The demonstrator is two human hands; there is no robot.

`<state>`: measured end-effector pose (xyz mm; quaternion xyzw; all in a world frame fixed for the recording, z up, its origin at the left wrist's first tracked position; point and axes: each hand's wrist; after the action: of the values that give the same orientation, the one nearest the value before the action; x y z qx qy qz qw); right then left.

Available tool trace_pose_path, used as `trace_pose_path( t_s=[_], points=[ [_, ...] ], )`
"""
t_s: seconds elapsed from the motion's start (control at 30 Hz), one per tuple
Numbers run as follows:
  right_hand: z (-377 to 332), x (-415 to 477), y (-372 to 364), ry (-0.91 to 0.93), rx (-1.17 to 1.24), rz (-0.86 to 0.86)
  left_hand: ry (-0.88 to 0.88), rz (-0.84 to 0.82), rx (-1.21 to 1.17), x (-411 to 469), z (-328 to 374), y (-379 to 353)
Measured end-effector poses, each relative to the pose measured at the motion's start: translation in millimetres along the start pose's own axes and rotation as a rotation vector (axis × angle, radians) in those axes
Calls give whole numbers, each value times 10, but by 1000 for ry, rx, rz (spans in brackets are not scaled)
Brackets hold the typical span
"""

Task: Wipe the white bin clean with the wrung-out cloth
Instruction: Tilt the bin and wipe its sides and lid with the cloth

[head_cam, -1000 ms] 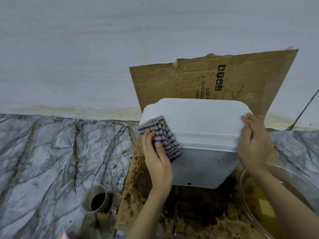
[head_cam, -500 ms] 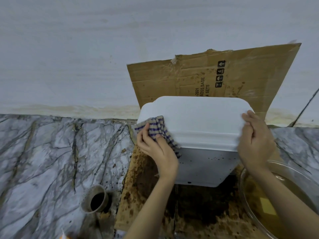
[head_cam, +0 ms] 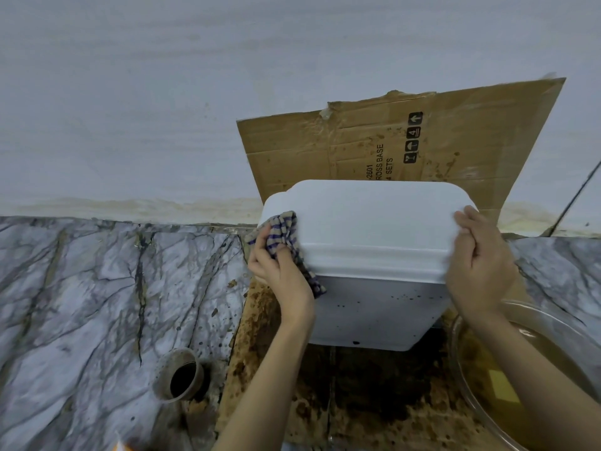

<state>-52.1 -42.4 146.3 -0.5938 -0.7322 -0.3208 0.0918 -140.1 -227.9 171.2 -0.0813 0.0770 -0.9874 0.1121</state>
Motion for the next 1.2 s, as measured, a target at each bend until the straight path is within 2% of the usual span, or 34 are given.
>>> trace_pose_path(
  t_s=[0.2,0.4,0.67,0.87,1.0,1.2],
  points=[
    [-6,0,-19,-1,5,13,-43,-49,31,55,-62,37],
    [-13,1,-17,-13,1,10,-189,-92,80,-138,-178,25],
    [-17,-5,-21,-6,-1,13,-60,-44,73,129,-78,10],
    [-9,-18,-22,9,-11,30,-97,-110,13,8,-94,55],
    [-10,-17,-27,11,-12,37,-235,-137,169,-138,-156,83],
    [-6,-6,-23,9,-18,18,-592,-133,557,-157,-319,33]
  ],
)
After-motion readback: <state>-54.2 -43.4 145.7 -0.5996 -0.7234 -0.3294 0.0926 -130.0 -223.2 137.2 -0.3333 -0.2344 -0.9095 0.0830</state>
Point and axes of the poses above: each hand's wrist, its own x-axis towards the middle knuckle, its own y-axis out of the back of the hand, z = x × y, and after that the axes turned 11 degrees about -y, right-handed
